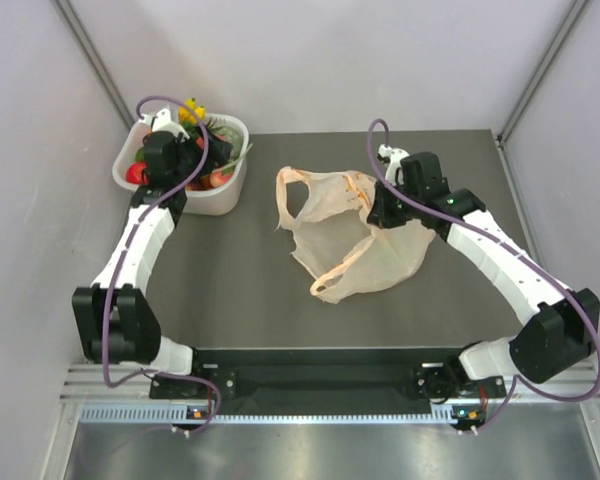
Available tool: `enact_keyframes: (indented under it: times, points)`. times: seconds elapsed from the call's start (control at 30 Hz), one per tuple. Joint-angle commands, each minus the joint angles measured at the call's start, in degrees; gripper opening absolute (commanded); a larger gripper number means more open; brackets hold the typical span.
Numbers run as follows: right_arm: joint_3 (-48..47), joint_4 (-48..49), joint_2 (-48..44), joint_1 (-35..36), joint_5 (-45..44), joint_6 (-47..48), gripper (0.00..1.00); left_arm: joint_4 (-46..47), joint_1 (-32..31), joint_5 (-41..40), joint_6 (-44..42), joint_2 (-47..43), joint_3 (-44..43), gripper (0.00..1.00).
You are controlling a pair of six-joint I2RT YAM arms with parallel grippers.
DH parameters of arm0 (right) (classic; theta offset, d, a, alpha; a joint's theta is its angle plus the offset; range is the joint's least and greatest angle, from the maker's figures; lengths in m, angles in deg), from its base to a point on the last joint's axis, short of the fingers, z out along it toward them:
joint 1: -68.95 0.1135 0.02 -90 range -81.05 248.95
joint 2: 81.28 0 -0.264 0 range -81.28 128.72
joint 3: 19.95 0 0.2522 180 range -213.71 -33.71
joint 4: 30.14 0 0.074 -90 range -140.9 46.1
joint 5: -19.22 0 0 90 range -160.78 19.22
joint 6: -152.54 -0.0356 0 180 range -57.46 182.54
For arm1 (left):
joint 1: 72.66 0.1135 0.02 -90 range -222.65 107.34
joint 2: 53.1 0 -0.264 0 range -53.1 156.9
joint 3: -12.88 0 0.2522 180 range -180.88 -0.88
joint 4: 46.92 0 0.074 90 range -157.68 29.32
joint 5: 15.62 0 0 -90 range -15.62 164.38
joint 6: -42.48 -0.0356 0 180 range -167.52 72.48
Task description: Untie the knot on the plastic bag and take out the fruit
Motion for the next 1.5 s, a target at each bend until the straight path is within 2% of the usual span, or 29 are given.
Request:
enact_keyframes:
  times: [0.0, 0.13, 0.4, 0.43, 0.83, 0.97, 1.07, 1.33, 1.47]
  points:
    - [0.5, 3.7, -3.2, 0.3, 0.7, 1.1, 0.00, 4.3, 1.3, 1.7, 0.6, 4.2, -5.1, 0.00]
    - [1.4, 4.1, -3.8, 0.2, 0.7, 1.2, 0.00, 2.8, 1.7, 2.9, 0.8, 8.7, -5.9, 0.00]
    - [1.5, 4.0, -3.9, 0.1, 0.8, 0.9, 0.00, 2.6, 1.7, 1.5, 2.3, 9.6, -1.7, 0.00]
    - [1.5, 3.9, -3.9, 0.1, 1.0, 0.8, 0.00, 3.1, 3.3, 1.4, 2.3, 10.8, -1.8, 0.00]
    - [1.8, 3.1, -5.4, 0.1, 0.3, 0.4, 0.00, 3.5, 5.9, -0.3, 2.3, 20.6, -7.2, 0.01]
    - [1.7, 2.5, -5.7, 0.1, -0.1, 0.4, 0.00, 6.8, 5.9, 0.0, 2.8, 19.9, -4.8, 0.19]
    - [1.8, 2.5, -5.5, 0.1, -0.1, 0.4, 0.00, 8.5, 5.9, -0.1, 2.8, 18.1, -4.0, 0.99]
    - [1.2, 2.5, -4.7, 0.2, 0.2, 0.6, 0.01, 5.5, 5.7, -0.9, 1.9, 12.3, -6.3, 0.99]
    - [0.8, 2.4, -4.5, 0.1, 0.2, 0.8, 0.01, -0.3, 5.3, -2.5, 1.0, 9.6, -8.3, 0.99]
